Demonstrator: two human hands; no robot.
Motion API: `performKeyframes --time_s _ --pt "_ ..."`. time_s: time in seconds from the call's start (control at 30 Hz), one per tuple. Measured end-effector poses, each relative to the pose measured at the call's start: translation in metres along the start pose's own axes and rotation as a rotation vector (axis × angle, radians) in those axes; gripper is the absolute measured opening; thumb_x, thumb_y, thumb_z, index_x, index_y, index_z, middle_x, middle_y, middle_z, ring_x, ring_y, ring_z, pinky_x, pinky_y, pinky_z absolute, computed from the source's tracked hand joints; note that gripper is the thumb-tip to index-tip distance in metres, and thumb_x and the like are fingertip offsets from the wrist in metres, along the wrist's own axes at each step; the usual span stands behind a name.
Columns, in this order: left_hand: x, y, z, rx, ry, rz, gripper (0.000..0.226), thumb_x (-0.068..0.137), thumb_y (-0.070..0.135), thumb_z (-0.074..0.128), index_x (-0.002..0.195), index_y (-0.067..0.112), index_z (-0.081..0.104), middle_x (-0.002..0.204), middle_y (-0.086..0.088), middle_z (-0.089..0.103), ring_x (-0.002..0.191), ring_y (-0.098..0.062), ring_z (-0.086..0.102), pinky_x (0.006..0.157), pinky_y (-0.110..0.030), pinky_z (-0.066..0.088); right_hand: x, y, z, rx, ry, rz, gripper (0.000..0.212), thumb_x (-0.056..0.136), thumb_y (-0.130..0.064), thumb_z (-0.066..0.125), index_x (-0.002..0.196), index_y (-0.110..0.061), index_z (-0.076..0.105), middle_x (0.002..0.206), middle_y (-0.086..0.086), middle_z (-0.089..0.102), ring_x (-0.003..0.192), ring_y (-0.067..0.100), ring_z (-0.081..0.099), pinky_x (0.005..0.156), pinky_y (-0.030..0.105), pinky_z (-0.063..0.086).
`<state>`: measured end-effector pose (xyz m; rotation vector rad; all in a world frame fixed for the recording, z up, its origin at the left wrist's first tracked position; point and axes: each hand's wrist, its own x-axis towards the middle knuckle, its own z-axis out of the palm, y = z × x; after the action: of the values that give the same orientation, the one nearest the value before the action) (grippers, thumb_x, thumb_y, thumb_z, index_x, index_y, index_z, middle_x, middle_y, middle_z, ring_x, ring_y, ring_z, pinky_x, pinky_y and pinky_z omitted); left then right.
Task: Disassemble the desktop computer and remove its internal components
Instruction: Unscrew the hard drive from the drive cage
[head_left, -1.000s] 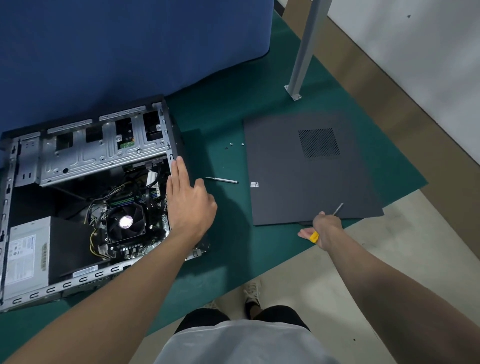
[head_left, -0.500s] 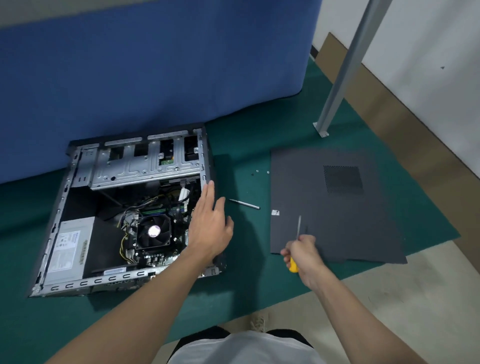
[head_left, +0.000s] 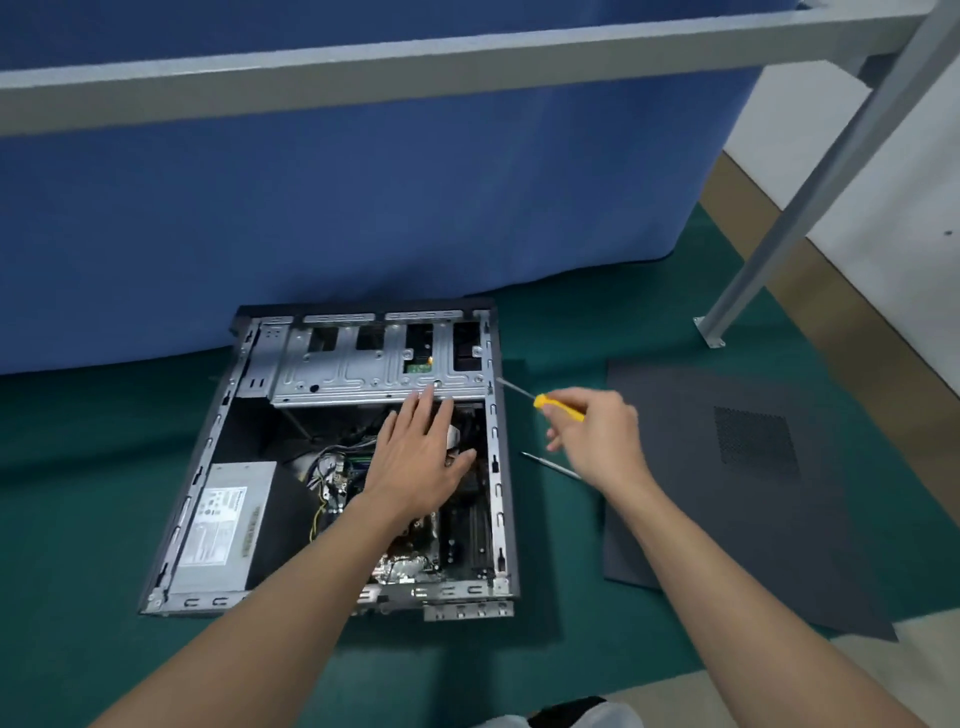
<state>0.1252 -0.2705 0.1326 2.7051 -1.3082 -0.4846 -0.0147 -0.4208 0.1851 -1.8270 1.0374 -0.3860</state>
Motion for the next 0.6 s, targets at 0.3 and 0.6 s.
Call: performKeyframes --time_s 0.3,0.6 --pt "0.04 -0.024 -0.012 0.057 -0.135 0.149 0.066 0.097 0.063 0.022 0.153 0.037 0.001 0.161 -0.008 -0.014 0.146 -0.032 -0.02 0.116 -0.05 -0.009 0.04 -0.046 0.014 -0.197 0.12 -0.159 0.01 0.084 -0.021 0.071 0.08 -0.021 0.062 0.064 -0.004 0.063 0.044 0.008 0.06 0.051 0.015 0.046" --pt "0.051 -0.022 -0.016 0.118 -0.232 0.167 0.069 0.096 0.064 0.021 0.154 0.034 -0.004 0.16 -0.012 -0.016 0.145 -0.041 -0.017 0.116 -0.06 -0.003 0.073 -0.067 0.024 -0.643 -0.12 -0.376 0.011 0.093 -0.022 0.057 0.091 -0.012 0.057 0.071 -0.001 0.056 0.077 0.025 0.052 0.073 0.034 0.045"
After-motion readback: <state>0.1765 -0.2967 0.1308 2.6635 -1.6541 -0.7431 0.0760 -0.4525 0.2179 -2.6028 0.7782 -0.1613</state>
